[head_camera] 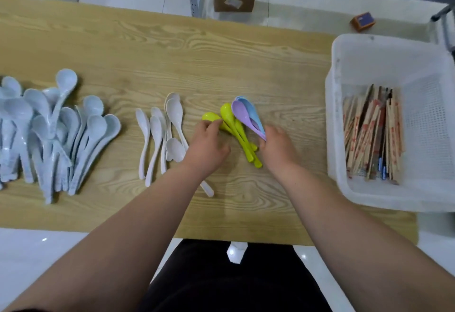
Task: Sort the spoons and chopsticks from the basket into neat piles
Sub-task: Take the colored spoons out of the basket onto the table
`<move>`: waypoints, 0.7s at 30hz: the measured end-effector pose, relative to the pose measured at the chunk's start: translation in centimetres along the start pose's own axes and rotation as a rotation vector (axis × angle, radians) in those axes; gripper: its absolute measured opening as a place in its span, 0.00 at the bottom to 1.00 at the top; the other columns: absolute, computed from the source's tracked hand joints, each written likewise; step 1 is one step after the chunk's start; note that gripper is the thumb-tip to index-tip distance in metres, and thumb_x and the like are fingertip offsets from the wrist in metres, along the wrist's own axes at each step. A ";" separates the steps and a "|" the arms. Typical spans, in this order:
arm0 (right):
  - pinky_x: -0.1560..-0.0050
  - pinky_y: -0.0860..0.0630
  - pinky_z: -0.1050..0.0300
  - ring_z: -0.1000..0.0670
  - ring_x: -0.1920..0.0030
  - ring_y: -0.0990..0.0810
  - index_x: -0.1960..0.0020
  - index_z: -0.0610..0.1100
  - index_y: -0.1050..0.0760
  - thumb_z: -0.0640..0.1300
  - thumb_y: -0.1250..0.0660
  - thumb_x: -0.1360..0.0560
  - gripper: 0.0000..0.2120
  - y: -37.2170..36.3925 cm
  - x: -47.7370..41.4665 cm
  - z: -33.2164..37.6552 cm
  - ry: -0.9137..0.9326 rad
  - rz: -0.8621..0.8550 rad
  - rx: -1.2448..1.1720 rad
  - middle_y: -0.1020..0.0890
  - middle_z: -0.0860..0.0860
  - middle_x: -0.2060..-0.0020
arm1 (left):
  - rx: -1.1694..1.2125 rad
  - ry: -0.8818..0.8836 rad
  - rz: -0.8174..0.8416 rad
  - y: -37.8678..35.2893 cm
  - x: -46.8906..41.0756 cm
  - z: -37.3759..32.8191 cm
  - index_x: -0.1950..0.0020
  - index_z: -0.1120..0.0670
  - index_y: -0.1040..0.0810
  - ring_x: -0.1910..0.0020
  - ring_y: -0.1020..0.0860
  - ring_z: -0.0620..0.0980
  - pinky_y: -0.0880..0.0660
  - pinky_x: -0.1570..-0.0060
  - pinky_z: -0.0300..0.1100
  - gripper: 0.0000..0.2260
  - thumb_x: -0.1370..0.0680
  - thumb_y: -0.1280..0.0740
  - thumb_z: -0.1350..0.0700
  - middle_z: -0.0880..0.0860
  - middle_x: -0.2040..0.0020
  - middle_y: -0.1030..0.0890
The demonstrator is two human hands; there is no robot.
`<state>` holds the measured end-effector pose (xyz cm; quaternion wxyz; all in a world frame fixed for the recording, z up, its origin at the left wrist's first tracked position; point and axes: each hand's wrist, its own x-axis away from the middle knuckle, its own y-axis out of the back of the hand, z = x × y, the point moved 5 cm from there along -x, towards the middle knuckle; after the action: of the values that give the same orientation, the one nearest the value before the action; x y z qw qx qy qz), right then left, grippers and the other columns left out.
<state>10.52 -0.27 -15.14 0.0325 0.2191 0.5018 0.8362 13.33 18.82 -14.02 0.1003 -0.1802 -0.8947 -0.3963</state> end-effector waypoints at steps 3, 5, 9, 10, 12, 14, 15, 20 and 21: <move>0.44 0.30 0.46 0.35 0.43 0.25 0.39 0.37 0.24 0.45 0.33 0.22 0.16 -0.7 0.5 0.8 0.019 -0.026 0.002 0.22 0.36 0.45 | -0.054 -0.118 0.032 0.0 -0.8 -0.1 0.24 0.58 0.33 0.34 0.29 0.57 0.32 0.32 0.46 0.30 0.26 0.30 0.59 0.60 0.30 0.33; 0.42 0.31 0.45 0.34 0.43 0.26 0.39 0.35 0.24 0.46 0.32 0.23 0.17 -0.7 1.0 1.2 0.028 -0.054 0.009 0.24 0.35 0.45 | -0.113 -0.261 -0.009 0.2 -0.9 0.0 0.28 0.61 0.28 0.36 0.27 0.60 0.28 0.35 0.54 0.27 0.28 0.30 0.61 0.63 0.34 0.28; 0.37 0.31 0.43 0.33 0.38 0.28 0.26 0.35 0.34 0.51 0.29 0.26 0.34 -1.5 1.9 2.3 0.106 -0.068 0.060 0.27 0.35 0.35 | -0.421 -0.340 -0.203 2.1 0.5 1.9 0.33 0.53 0.23 0.33 0.29 0.61 0.31 0.35 0.61 0.25 0.30 0.34 0.50 0.55 0.34 0.23; 0.34 0.31 0.42 0.34 0.35 0.29 0.22 0.38 0.39 0.54 0.29 0.26 0.40 -1.8 2.0 2.7 0.142 -0.063 0.071 0.30 0.36 0.31 | -0.490 -0.304 -0.207 2.5 1.2 2.8 0.32 0.51 0.24 0.28 0.34 0.62 0.37 0.31 0.62 0.26 0.29 0.35 0.46 0.54 0.30 0.26; 0.29 0.35 0.41 0.34 0.27 0.36 0.18 0.46 0.48 0.60 0.31 0.26 0.45 -2.3 1.9 3.1 0.171 -0.009 0.103 0.40 0.36 0.24 | -0.583 -0.244 -0.175 2.7 2.7 5.2 0.28 0.48 0.27 0.21 0.46 0.64 0.51 0.25 0.65 0.30 0.28 0.38 0.39 0.54 0.22 0.36; 0.25 0.40 0.42 0.34 0.23 0.44 0.18 0.50 0.52 0.60 0.34 0.23 0.43 -2.9 1.6 3.3 0.171 0.046 0.154 0.50 0.35 0.21 | -0.632 -0.188 -0.130 2.7 3.6 7.2 0.26 0.46 0.30 0.20 0.54 0.65 0.57 0.25 0.66 0.32 0.27 0.39 0.35 0.54 0.19 0.43; 0.24 0.42 0.42 0.33 0.22 0.46 0.18 0.50 0.52 0.58 0.35 0.22 0.40 -3.2 1.6 3.5 0.176 0.050 0.171 0.52 0.35 0.21 | -0.639 -0.171 -0.110 2.6 3.7 7.9 0.24 0.44 0.33 0.20 0.56 0.64 0.57 0.25 0.67 0.32 0.27 0.40 0.35 0.54 0.18 0.45; 0.32 0.29 0.36 0.29 0.28 0.35 0.20 0.42 0.40 0.44 0.34 0.22 0.33 -5.1 2.8 3.9 0.248 -0.055 0.151 0.40 0.31 0.25 | -0.609 -0.230 -0.025 3.6 3.1 9.8 0.24 0.45 0.33 0.21 0.50 0.69 0.48 0.27 0.69 0.31 0.27 0.40 0.38 0.57 0.20 0.42; 0.32 0.29 0.36 0.29 0.28 0.35 0.21 0.42 0.41 0.43 0.34 0.22 0.33 -5.6 3.3 4.0 0.256 -0.061 0.144 0.40 0.31 0.25 | -0.609 -0.254 -0.021 3.9 3.1 10.2 0.24 0.46 0.32 0.22 0.48 0.70 0.47 0.28 0.69 0.31 0.27 0.40 0.39 0.57 0.21 0.40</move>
<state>8.23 6.70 -17.20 -0.0221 0.0970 0.5671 0.8176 11.72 29.56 -17.15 -0.0747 -0.2407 -0.7423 -0.6209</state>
